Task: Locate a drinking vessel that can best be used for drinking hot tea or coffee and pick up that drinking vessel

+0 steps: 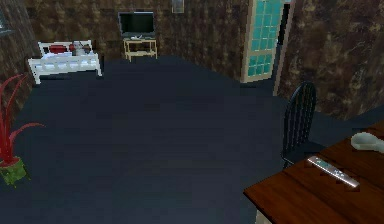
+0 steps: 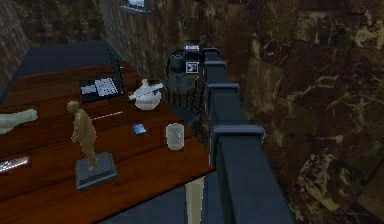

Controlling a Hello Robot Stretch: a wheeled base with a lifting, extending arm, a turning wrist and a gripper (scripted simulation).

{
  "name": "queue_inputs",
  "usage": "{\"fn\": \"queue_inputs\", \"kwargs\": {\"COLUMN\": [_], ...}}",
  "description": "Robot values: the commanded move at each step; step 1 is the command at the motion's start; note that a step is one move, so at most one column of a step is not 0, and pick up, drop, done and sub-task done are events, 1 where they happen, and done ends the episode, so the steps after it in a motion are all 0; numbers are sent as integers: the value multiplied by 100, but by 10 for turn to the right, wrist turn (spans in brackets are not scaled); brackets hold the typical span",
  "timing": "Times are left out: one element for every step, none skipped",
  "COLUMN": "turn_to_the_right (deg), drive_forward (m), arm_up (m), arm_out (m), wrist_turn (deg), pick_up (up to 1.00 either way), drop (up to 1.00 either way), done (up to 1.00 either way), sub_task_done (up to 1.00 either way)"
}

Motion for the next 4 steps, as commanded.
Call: {"fn": "queue_inputs", "kwargs": {"turn_to_the_right": [0, 0, 0, 0], "drive_forward": [0, 0, 0, 0], "arm_up": [0, -28, 0, 10], "arm_out": [0, 0, 0, 0], "wrist_turn": [390, 0, 0, 0], "pick_up": [0, 0, 100, 0], "drop": [0, 0, 0, 0], "done": [0, 0, 0, 0], "sub_task_done": [0, 0, 0, 0]}}
